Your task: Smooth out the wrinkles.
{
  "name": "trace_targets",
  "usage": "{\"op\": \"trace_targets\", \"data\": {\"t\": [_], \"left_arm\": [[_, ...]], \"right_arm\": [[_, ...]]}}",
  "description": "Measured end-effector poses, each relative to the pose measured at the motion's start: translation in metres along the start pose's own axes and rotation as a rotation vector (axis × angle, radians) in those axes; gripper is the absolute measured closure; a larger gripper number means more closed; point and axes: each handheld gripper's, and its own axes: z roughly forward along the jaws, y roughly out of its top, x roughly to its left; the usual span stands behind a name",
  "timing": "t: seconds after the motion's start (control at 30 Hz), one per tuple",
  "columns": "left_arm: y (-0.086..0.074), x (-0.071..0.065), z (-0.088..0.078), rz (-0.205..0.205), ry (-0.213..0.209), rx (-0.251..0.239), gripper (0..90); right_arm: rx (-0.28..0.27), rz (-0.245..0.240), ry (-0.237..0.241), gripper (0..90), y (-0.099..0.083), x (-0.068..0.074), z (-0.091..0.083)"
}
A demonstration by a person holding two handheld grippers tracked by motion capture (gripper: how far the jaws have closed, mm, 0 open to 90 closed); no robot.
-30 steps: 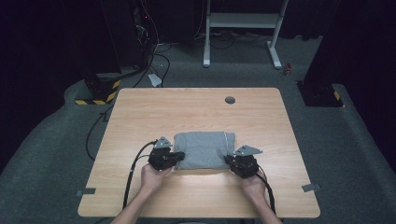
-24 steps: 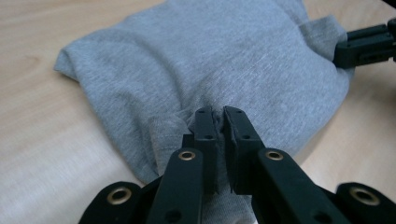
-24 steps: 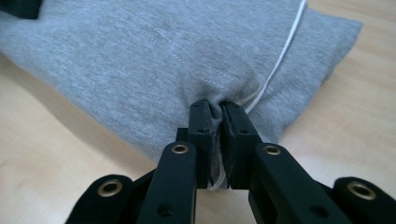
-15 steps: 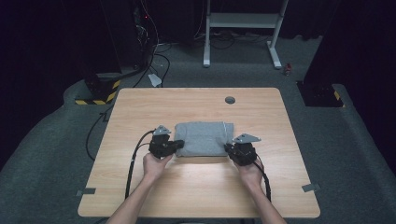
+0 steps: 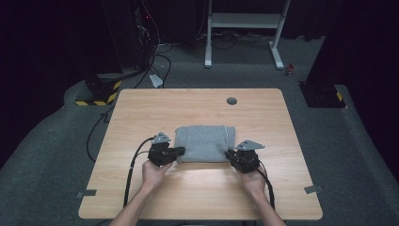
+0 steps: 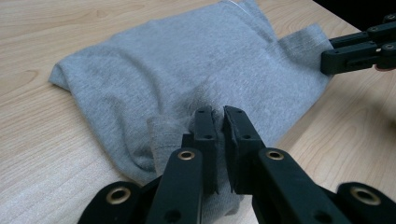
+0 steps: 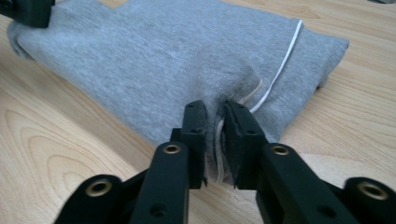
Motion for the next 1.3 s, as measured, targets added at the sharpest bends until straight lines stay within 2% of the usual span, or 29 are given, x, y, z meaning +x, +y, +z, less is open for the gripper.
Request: {"op": "trace_targets", "data": {"t": [0.2,0.27,0.33,0.37,0.43,0.5,0.8,0.9,1.0,1.1,1.17,1.3], "left_arm": [[0.0,0.0,0.0,0.006,-0.005,-0.001,83.7],[-0.001,0.0,0.0,0.007,-0.009,-0.002,83.8],[-0.001,0.0,-0.001,0.004,-0.011,-0.004,83.8],[-0.001,0.0,-0.002,0.006,-0.012,-0.006,83.8],[-0.001,-0.002,-0.004,0.009,-0.017,-0.01,83.8],[-0.002,-0.004,-0.006,0.019,-0.019,-0.012,83.8],[-0.014,-0.014,-0.011,0.036,-0.03,-0.004,83.0],[-0.02,-0.016,-0.011,0.041,-0.032,0.011,85.0],[-0.026,-0.018,-0.012,0.038,-0.028,0.016,85.6],[-0.033,-0.021,-0.014,0.052,-0.033,0.032,86.8],[-0.038,-0.022,-0.013,0.063,-0.034,0.043,87.2],[-0.044,-0.021,-0.011,0.047,-0.033,0.066,87.7]], "right_arm": [[-0.001,0.043,0.033,61.5,0.006,-0.004,0.0],[-0.001,0.053,0.034,60.5,0.01,-0.006,0.003],[-0.004,0.077,0.039,63.4,0.013,-0.007,0.006],[-0.006,0.082,0.048,69.0,0.015,-0.008,0.007],[-0.015,0.062,0.042,80.4,0.017,-0.006,0.006],[-0.02,0.055,0.049,83.4,0.016,-0.004,0.002],[-0.026,0.006,0.051,84.2,-0.006,0.005,-0.02],[-0.021,0.007,0.045,84.0,-0.014,0.006,-0.023],[-0.014,0.028,0.056,83.3,-0.023,0.005,-0.024],[-0.009,0.032,0.054,83.5,-0.03,0.007,-0.025],[0.002,0.025,0.053,83.6,-0.034,0.01,-0.025],[0.02,-0.013,0.041,83.4,-0.039,0.017,-0.024]]}}
